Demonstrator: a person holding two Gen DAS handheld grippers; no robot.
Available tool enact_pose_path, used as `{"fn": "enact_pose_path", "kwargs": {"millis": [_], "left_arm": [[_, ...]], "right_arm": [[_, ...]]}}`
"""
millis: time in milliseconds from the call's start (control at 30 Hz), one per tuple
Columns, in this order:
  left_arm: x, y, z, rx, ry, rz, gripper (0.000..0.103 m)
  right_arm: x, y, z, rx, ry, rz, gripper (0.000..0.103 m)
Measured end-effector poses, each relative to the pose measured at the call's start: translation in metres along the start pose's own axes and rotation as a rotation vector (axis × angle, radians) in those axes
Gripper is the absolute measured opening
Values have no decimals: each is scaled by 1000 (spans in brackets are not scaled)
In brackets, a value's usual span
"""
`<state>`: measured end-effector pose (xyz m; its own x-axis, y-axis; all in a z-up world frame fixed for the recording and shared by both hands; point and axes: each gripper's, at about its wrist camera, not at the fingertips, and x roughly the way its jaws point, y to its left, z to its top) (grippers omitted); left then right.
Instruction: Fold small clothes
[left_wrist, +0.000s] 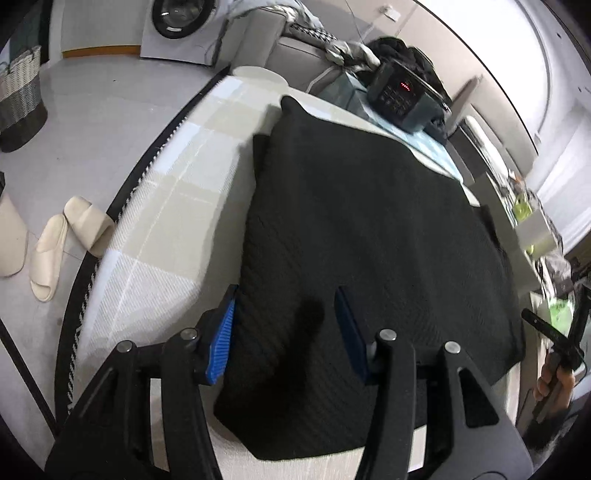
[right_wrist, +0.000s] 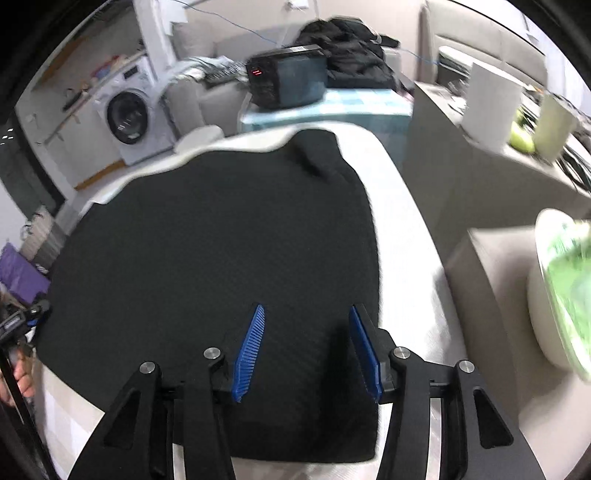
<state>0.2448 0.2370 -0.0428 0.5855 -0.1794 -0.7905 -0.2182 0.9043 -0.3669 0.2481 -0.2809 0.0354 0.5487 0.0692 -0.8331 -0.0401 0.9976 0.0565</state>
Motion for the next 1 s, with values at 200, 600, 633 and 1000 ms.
{"fn": "enact_pose_path", "kwargs": {"millis": [200,600,633,1000], "left_arm": [[0,3,-10,-10,27,-18,47],[-10,6,-27,-20,25,-58,47],[-9,6,-27,-19,26,-61,47],[-13,5,-26,21,-12,-55,11]], "right_arm": [[5,-5,-23,-28,38,-4,49],[7,-11,-41,-28,43,11,55],[6,-11,-41,-28,36,15,55],[9,-16,-32,-20,-6,111,20]]}}
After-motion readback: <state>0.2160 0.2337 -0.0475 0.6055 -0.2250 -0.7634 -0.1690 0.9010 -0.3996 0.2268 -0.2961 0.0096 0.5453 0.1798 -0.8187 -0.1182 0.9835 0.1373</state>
